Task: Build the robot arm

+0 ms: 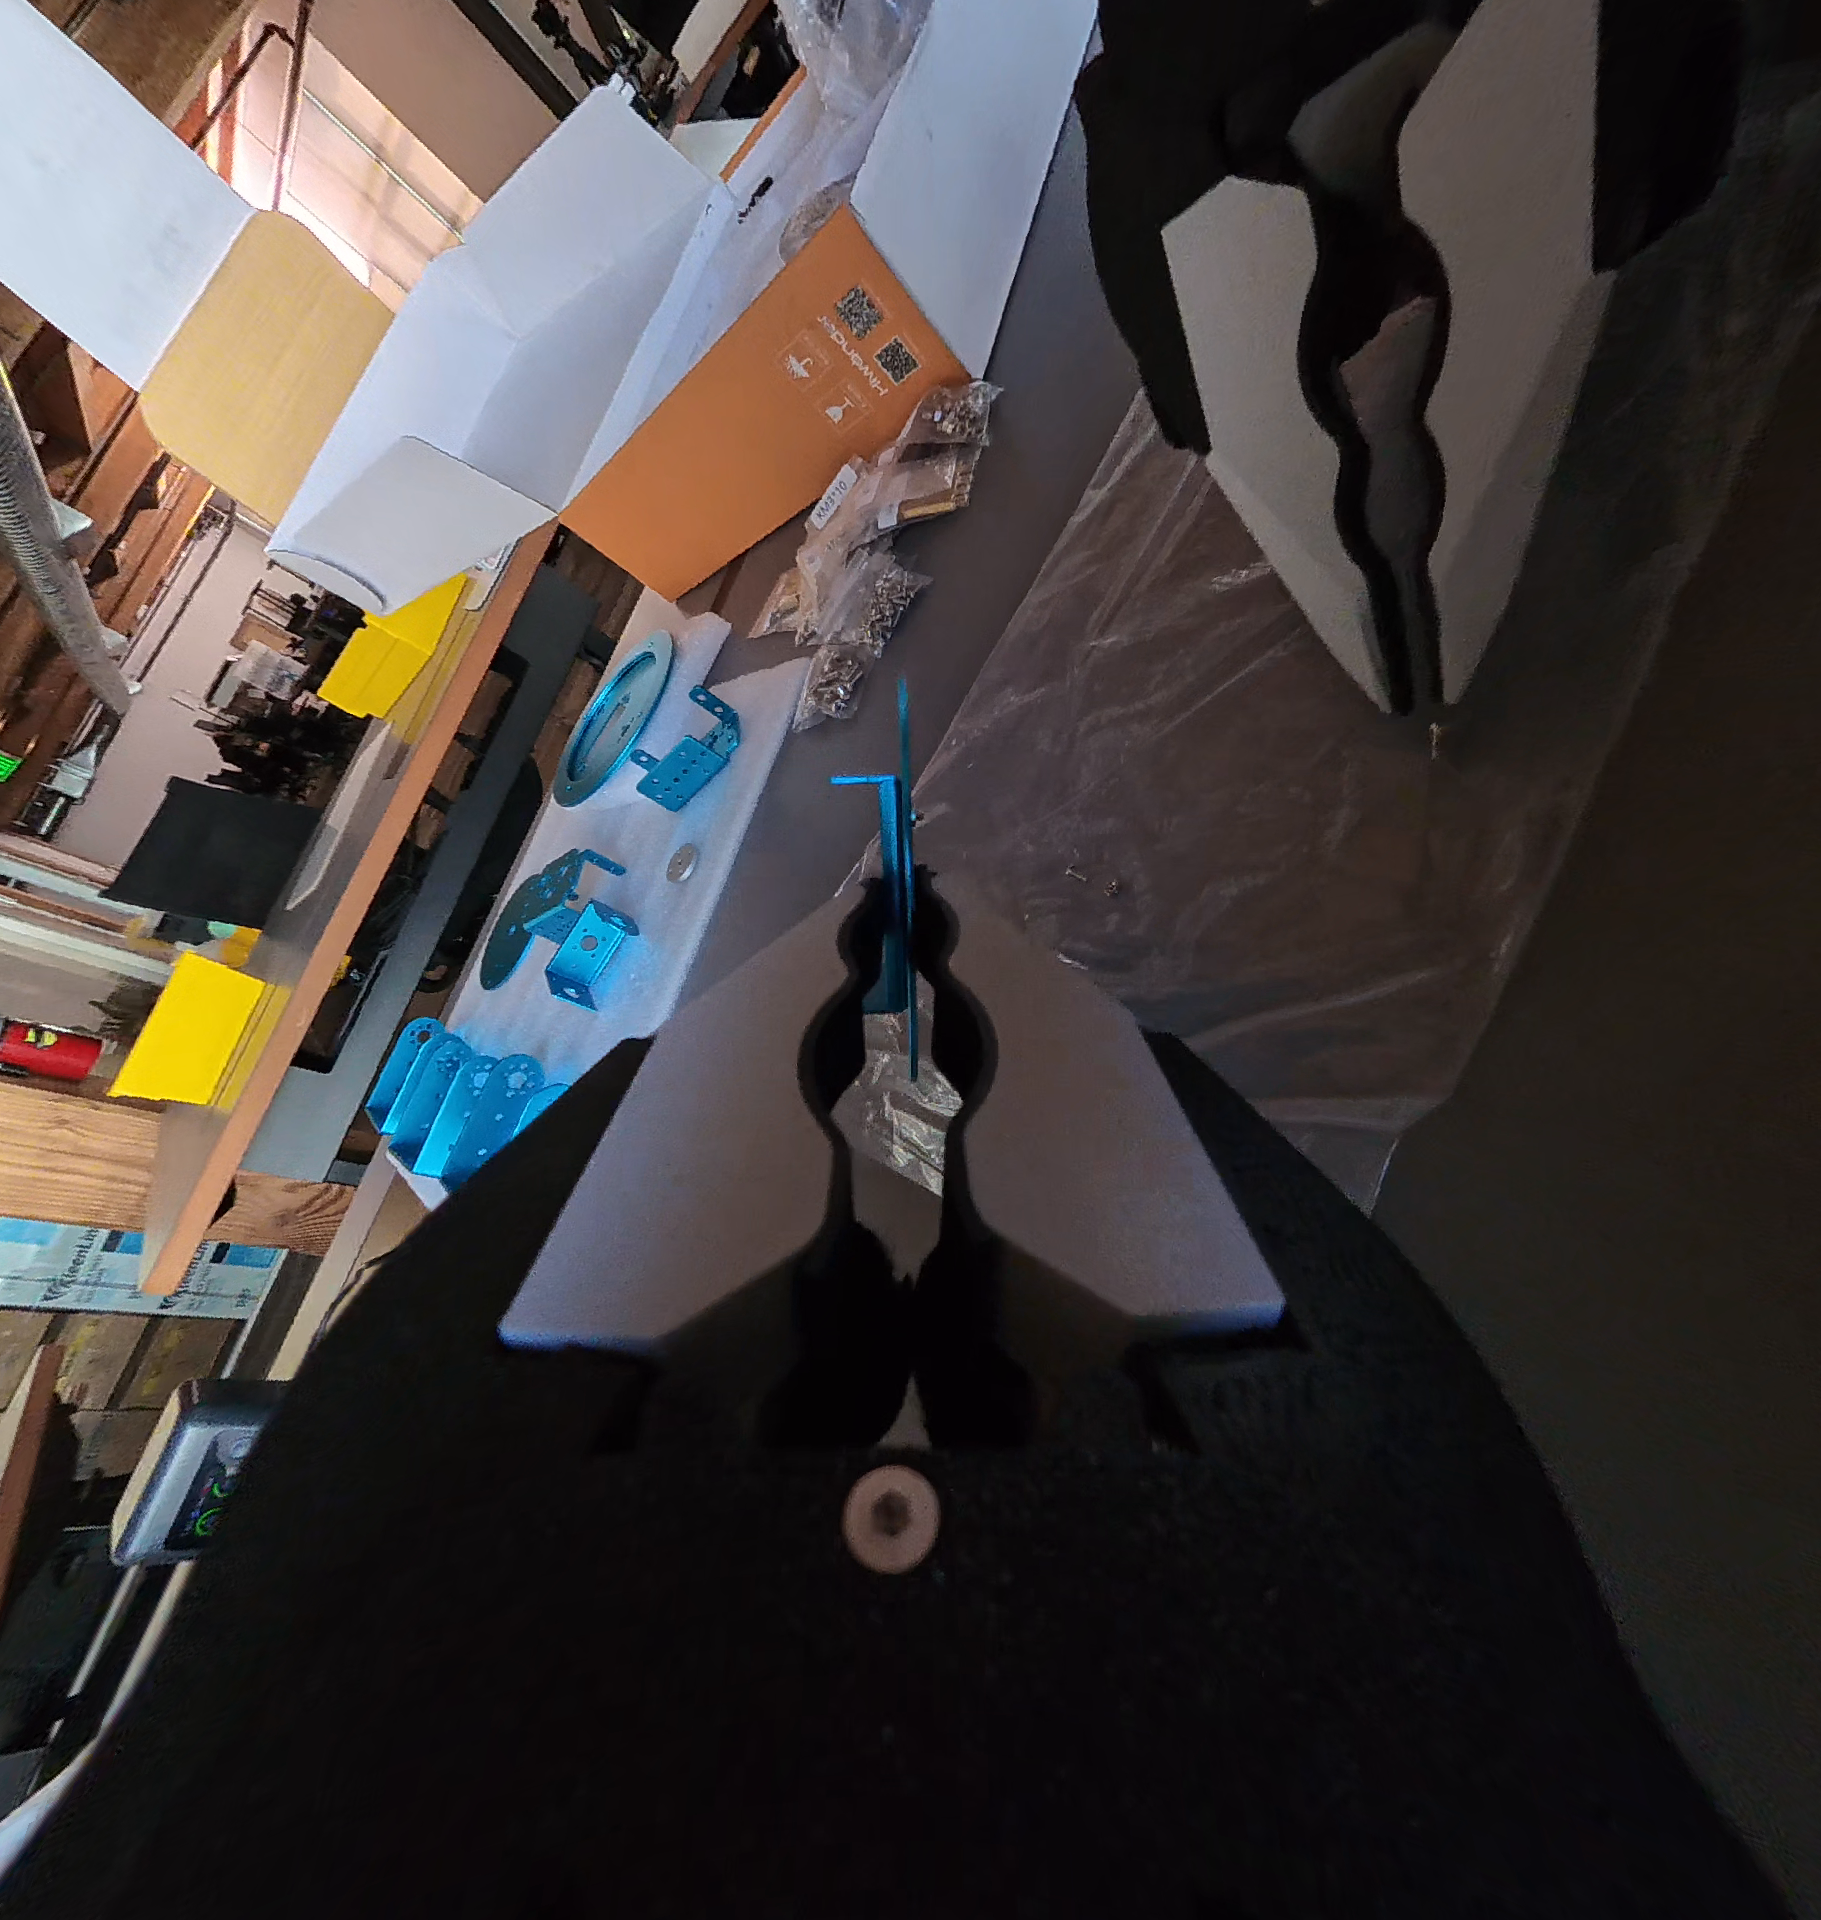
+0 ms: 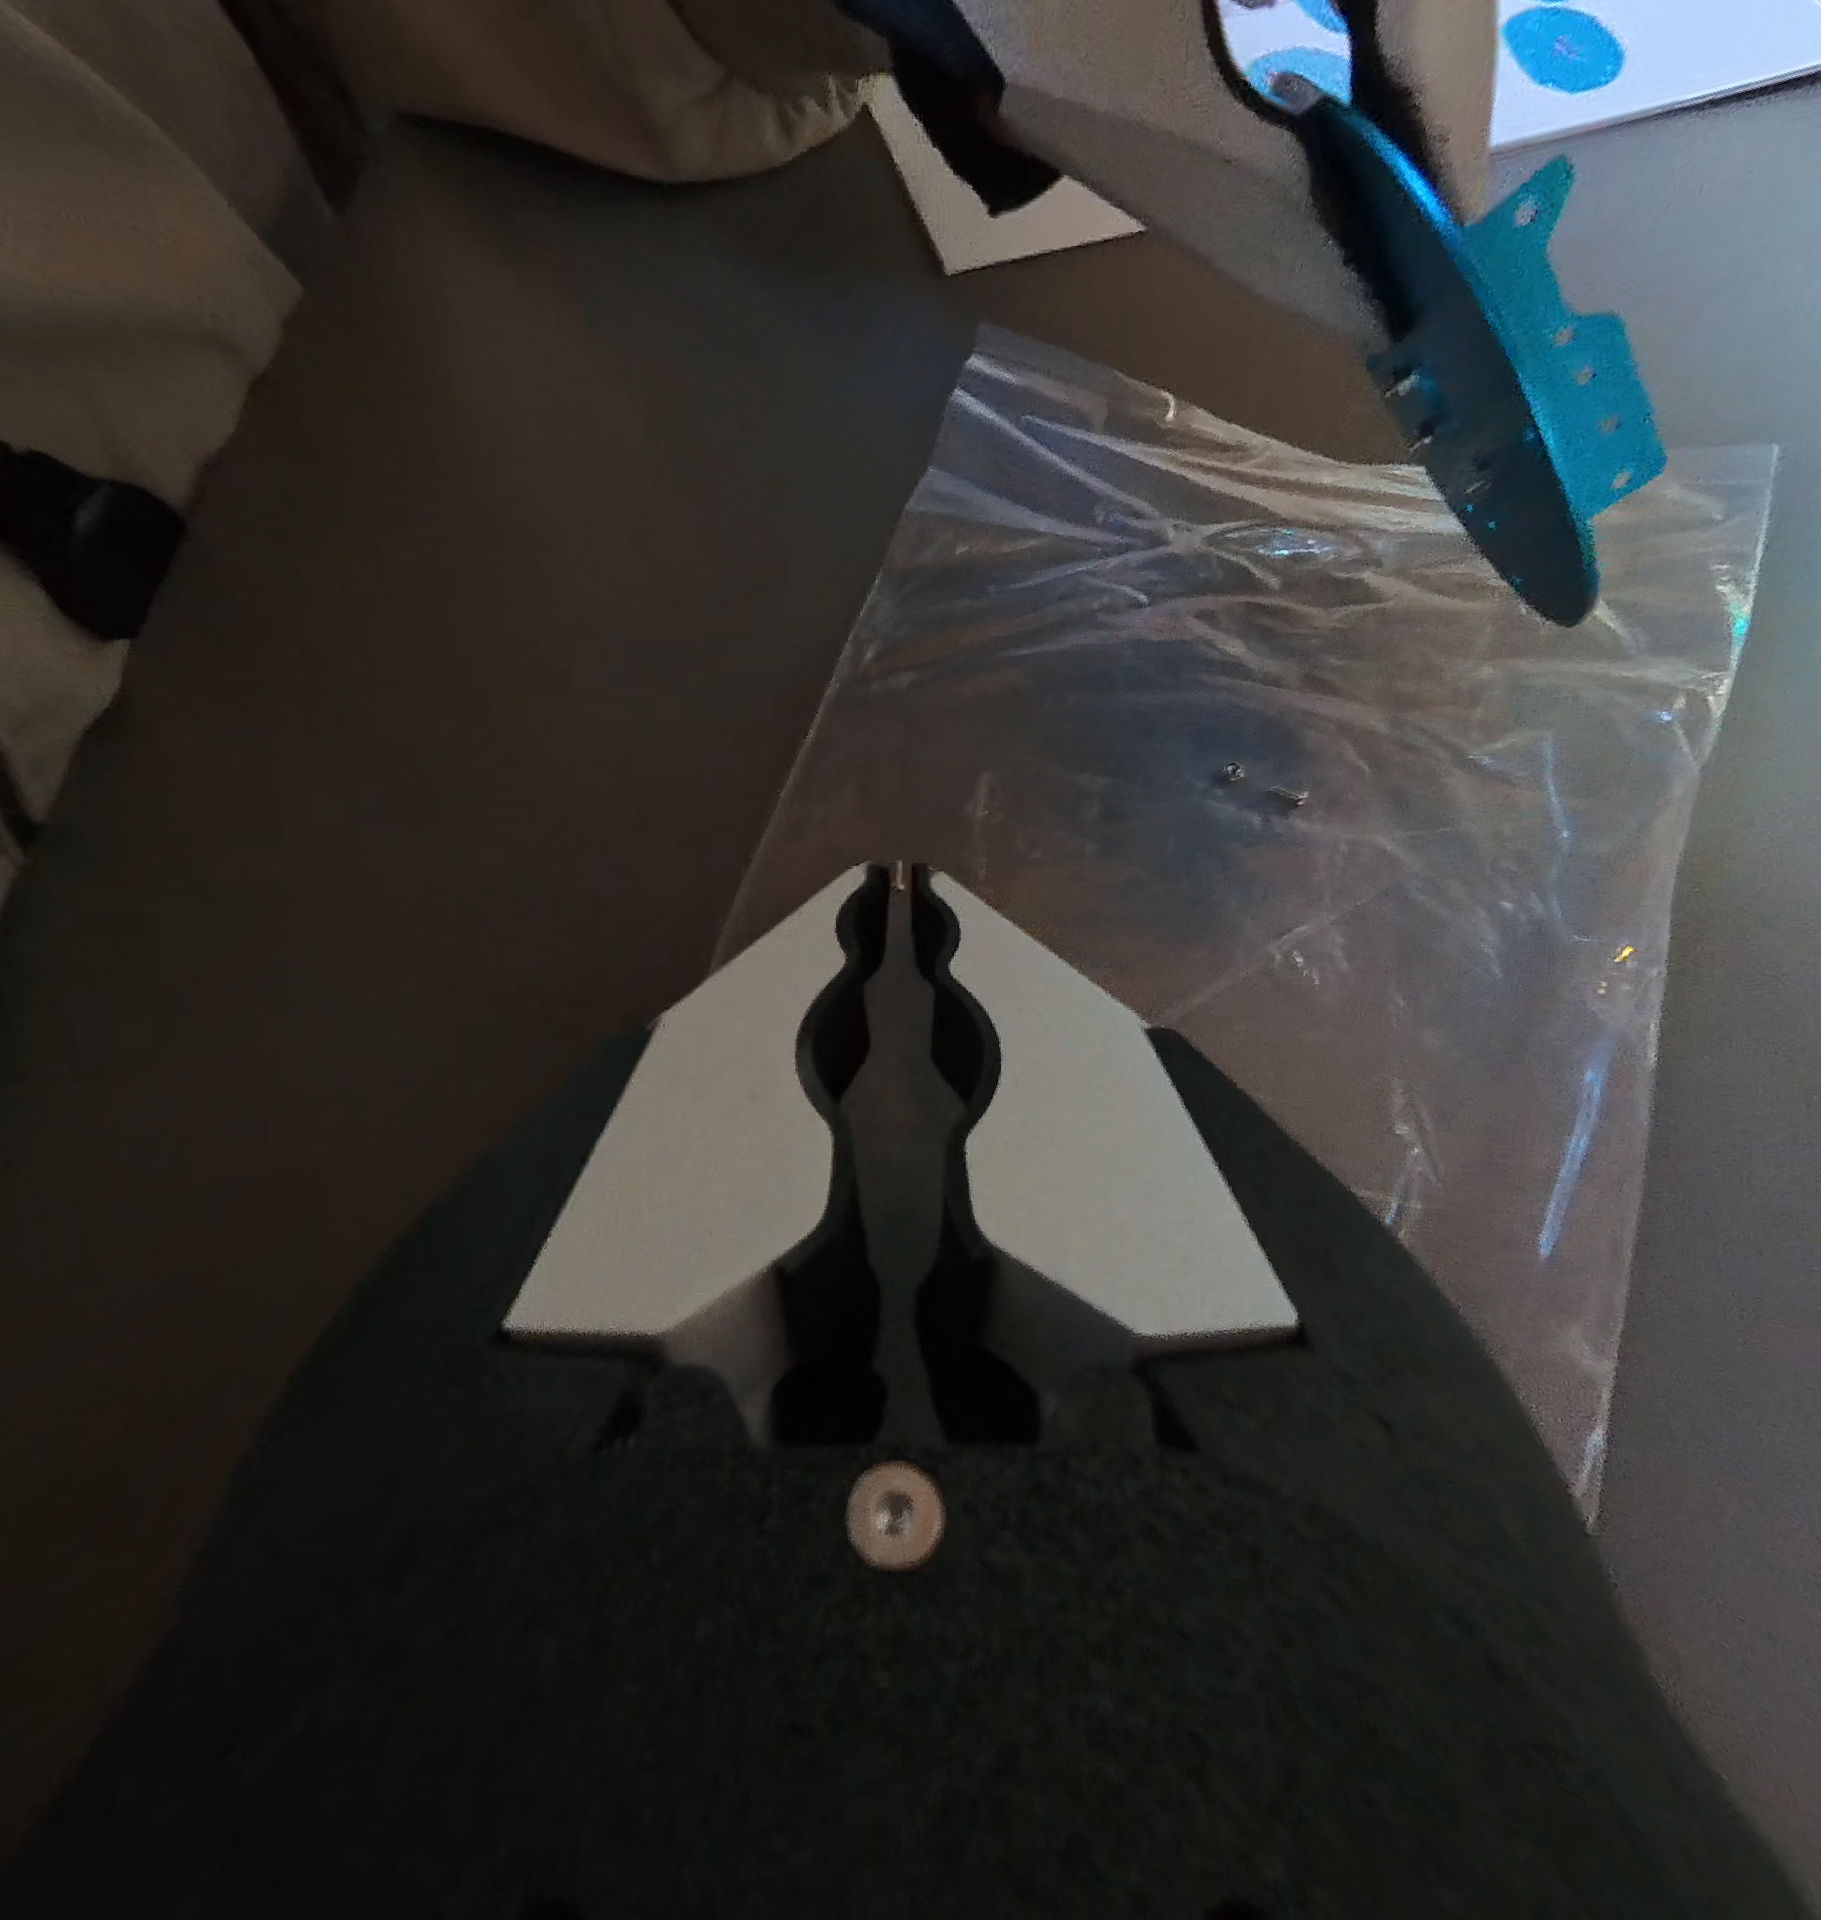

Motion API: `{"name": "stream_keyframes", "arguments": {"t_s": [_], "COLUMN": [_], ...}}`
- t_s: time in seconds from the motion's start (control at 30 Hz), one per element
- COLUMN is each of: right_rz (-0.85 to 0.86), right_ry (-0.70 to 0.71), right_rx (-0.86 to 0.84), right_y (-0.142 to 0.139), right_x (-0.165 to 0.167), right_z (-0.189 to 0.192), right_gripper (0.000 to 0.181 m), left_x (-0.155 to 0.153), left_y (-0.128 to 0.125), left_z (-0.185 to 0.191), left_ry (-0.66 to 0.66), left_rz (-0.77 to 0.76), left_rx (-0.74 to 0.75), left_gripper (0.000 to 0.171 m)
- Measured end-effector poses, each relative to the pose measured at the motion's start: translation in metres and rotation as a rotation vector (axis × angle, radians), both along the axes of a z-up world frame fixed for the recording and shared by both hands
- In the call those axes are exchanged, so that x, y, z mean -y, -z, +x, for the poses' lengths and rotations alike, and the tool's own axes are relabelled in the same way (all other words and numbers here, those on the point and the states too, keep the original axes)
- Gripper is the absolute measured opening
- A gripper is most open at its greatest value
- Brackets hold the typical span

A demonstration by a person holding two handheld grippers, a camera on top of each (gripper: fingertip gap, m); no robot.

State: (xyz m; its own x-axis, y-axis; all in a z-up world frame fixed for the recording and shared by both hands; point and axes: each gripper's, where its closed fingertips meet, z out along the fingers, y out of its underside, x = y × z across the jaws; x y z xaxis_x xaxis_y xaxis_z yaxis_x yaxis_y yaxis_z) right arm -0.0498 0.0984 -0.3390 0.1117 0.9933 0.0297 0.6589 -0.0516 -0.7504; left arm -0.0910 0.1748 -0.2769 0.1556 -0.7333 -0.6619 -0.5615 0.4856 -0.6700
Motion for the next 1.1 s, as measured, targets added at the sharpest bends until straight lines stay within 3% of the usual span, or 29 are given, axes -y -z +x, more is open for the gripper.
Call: {"name": "stream_keyframes", "arguments": {"t_s": [0.1, 0.43, 0.53, 0.6, 0.67, 0.73, 0.8, 0.87, 0.93, 1.0, 1.1], "right_rz": [0.058, 0.046, 0.002, -0.003, -0.099, -0.351, -0.682, -0.868, -0.946, -1.002, -1.001], "right_ry": [0.012, 0.001, 0.011, 0.139, 0.289, 0.429, 0.383, 0.375, 0.391, 0.397, 0.396], "right_rx": [0.053, -0.002, -0.087, -0.211, -0.339, -0.463, -0.604, -0.672, -0.708, -0.742, -0.766], "right_y": [0.009, 0.002, -0.013, -0.037, -0.058, -0.066, -0.077, -0.077, -0.074, -0.076, -0.080], "right_x": [-0.006, -0.005, -0.005, -0.028, -0.053, -0.072, -0.068, -0.068, -0.070, -0.071, -0.074], "right_z": [0.000, -0.006, -0.015, -0.016, -0.010, -0.004, -0.012, -0.016, -0.016, -0.014, -0.008], "right_gripper": [0.003, 0.006, 0.011, 0.012, 0.014, 0.024, 0.036, 0.027, 0.007, 0.004, 0.000], "left_x": [0.001, 0.003, 0.001, -0.001, -0.002, -0.004, -0.001, 0.003, 0.005, 0.004, 0.006], "left_y": [0.001, 0.002, 0.004, 0.004, 0.001, -0.003, -0.007, -0.009, -0.013, -0.012, -0.009], "left_z": [0.001, 0.001, -0.001, -0.001, -0.001, -0.001, 0.001, 0.005, 0.007, 0.008, 0.012], "left_ry": [0.006, 0.013, -0.002, -0.016, -0.031, -0.052, -0.055, -0.050, -0.053, -0.072, -0.081], "left_rz": [0.005, 0.020, 0.116, 0.201, 0.306, 0.439, 0.556, 0.631, 0.691, 0.687, 0.524], "left_rx": [-0.003, -0.016, -0.062, -0.090, -0.111, -0.141, -0.160, -0.171, -0.171, -0.158, -0.086], "left_gripper": [0.003, 0.004, 0.003, 0.003, 0.003, 0.003, 0.003, 0.003, 0.003, 0.004, 0.024]}}
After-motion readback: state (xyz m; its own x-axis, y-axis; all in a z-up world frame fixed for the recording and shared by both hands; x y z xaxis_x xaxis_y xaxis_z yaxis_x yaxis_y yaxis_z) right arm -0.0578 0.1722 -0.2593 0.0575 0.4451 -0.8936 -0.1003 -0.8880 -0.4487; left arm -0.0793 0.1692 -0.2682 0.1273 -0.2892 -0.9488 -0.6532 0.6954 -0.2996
